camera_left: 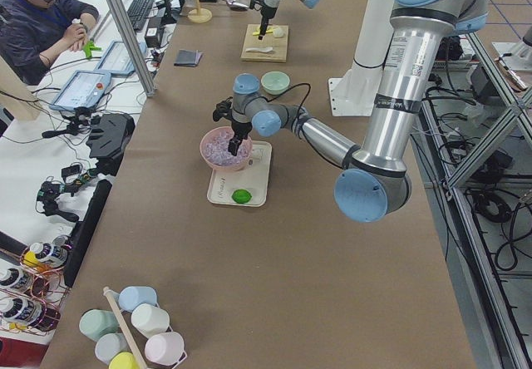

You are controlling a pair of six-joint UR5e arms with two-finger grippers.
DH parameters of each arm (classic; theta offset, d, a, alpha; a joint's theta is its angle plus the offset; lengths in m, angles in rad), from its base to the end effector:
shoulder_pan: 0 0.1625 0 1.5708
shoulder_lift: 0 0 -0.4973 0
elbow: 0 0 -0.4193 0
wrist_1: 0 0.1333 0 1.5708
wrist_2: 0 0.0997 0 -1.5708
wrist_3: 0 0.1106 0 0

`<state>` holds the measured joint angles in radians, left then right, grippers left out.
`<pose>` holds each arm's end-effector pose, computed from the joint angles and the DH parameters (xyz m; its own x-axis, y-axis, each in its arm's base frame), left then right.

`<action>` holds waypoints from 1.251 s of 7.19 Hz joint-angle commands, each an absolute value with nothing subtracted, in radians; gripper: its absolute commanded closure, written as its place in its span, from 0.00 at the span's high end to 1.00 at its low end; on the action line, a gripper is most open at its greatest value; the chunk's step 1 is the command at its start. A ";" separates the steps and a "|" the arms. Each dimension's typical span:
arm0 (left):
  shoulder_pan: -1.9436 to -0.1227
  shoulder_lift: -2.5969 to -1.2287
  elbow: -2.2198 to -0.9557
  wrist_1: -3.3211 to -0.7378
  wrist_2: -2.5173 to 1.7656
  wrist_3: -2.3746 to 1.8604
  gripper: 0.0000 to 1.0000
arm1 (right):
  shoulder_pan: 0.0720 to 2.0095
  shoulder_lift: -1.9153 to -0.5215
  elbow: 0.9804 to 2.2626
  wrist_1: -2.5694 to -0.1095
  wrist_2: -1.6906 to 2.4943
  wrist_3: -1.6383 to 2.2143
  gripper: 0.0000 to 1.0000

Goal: Put spoon and ice into bowl

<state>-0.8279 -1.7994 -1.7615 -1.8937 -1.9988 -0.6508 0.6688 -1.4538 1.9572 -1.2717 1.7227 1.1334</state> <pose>0.3666 -0.5284 0.4829 0.6841 0.3252 -0.6528 -0.1056 0.9298 0.3524 -0.3775 -0.4469 0.4584 0.7173 0.0332 0.6959 -0.2469 0.9462 0.2093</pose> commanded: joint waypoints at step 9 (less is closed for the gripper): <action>-0.827 -1.787 -1.721 -1.941 -1.999 -0.517 0.82 | 0.669 -1.454 1.957 -1.270 1.723 1.138 1.00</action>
<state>-0.8269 -1.7882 -1.7212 -1.9440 -1.9988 -0.5353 0.6688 -1.4542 1.9573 -1.2709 1.7227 1.1382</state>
